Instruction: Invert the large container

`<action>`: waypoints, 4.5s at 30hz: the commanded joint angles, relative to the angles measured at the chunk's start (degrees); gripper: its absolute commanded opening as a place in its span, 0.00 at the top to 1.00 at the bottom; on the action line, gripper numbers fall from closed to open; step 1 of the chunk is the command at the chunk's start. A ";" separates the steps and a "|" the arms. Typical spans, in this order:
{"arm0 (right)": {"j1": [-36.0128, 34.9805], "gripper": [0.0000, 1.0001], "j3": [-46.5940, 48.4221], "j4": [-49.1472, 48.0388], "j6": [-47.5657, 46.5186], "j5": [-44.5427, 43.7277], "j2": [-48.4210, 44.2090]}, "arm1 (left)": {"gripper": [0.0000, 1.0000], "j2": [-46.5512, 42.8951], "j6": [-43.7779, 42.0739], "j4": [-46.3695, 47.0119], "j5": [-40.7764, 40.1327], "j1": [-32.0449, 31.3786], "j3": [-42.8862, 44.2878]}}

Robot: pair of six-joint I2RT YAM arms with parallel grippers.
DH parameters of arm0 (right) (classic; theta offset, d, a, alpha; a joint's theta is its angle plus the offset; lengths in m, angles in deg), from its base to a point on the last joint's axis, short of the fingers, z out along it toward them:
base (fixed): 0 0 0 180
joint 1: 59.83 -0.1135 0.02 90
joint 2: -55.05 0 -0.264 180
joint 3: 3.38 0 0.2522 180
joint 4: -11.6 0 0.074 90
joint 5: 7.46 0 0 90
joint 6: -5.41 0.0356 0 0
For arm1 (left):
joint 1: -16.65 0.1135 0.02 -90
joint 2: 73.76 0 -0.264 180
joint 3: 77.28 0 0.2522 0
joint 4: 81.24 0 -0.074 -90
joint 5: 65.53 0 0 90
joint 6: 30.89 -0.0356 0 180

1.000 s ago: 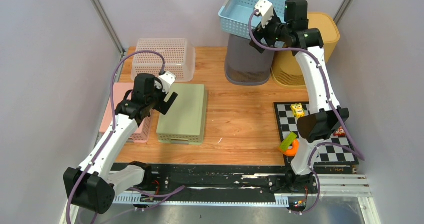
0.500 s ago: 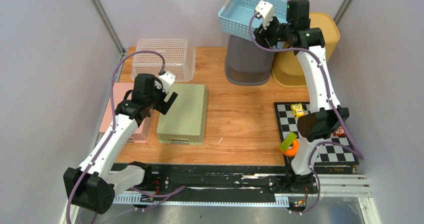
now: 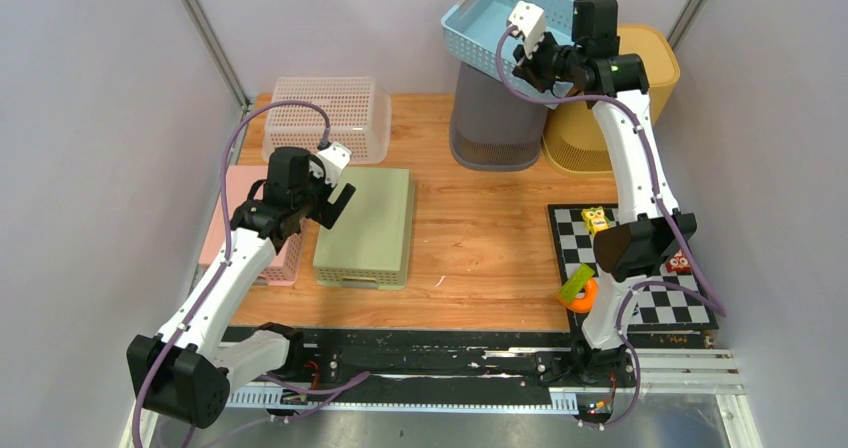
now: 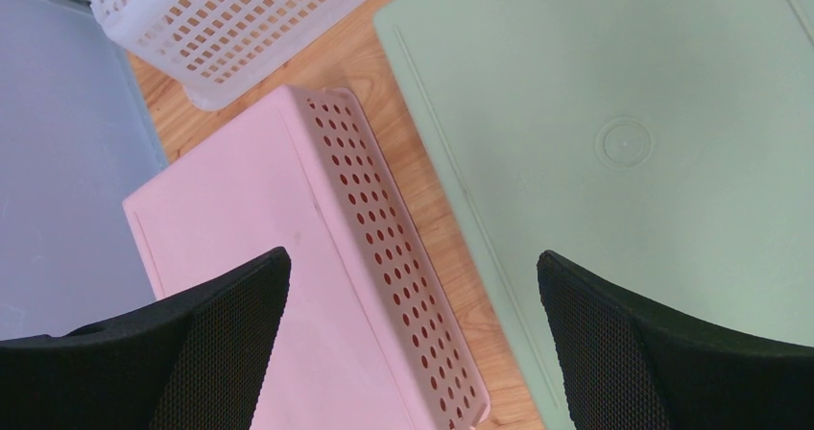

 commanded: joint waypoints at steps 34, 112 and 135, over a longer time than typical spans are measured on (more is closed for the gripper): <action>-2.74 0.98 -67.99 -54.91 80.02 27.93 -47.14 | 0.00 -3.55 -3.88 -4.19 18.86 -0.13 8.46; 5.31 0.97 -96.23 -73.29 108.40 20.80 -35.71 | 0.00 17.83 -1.48 6.66 13.45 -27.89 16.08; 16.42 0.70 -85.18 -49.91 85.74 30.19 -30.39 | 0.00 17.38 -1.13 6.05 13.77 -27.95 16.67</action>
